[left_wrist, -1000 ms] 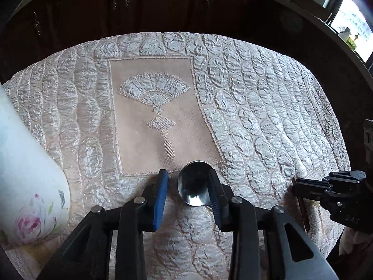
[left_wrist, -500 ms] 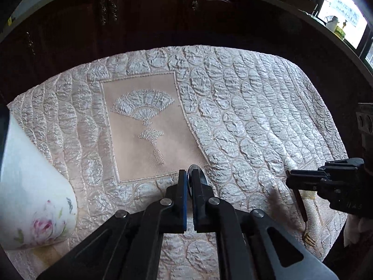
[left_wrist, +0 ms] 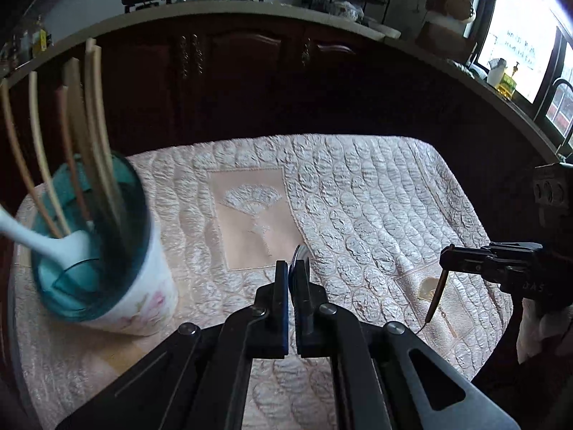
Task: Organize utensils
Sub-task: 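Lift the metal spoon and fork and carry both over the floral cup, then lower the metal spoon into the cup and open the left tool while the right releases the fork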
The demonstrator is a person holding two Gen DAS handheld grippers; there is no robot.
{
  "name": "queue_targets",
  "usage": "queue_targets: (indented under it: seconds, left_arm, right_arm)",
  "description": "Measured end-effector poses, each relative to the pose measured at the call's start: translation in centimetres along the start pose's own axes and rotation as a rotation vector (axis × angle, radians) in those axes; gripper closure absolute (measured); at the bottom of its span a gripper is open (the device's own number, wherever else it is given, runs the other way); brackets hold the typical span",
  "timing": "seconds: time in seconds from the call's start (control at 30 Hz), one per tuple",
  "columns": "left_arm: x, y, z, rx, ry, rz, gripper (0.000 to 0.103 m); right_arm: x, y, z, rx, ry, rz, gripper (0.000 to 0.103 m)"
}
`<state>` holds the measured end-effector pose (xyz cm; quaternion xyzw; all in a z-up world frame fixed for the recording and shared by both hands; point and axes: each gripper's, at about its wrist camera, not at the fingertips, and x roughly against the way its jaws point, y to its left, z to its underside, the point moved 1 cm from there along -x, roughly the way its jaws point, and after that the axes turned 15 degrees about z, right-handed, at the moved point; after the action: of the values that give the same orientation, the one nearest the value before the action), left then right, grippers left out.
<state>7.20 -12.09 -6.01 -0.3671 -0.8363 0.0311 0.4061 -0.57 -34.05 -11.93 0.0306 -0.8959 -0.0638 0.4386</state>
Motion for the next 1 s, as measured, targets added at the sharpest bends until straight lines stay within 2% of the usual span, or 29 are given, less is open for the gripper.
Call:
queue_targets:
  seconds: [0.13,0.43,0.63,1.0]
  left_arm:
    - [4.2,0.9,0.5,-0.003,-0.042,-0.020,0.101]
    - [12.9,2.1,-0.4,-0.020,-0.154,-0.077,0.101]
    - [18.2,4.4,-1.9,-0.029,-0.253,-0.205,0.101]
    - [19.7,7.2,-3.0,-0.049,-0.338,-0.406,0.101]
  right_arm:
    - [1.1,1.5,-0.2,0.017,-0.028,-0.006,0.095]
    - [3.5,5.6,-3.1,0.074,-0.108,-0.050,0.095]
    - [5.3,9.2,-5.8,0.130,-0.169,-0.089,0.095]
    - [7.2,15.3,-11.2,0.215,-0.256,-0.144,0.095]
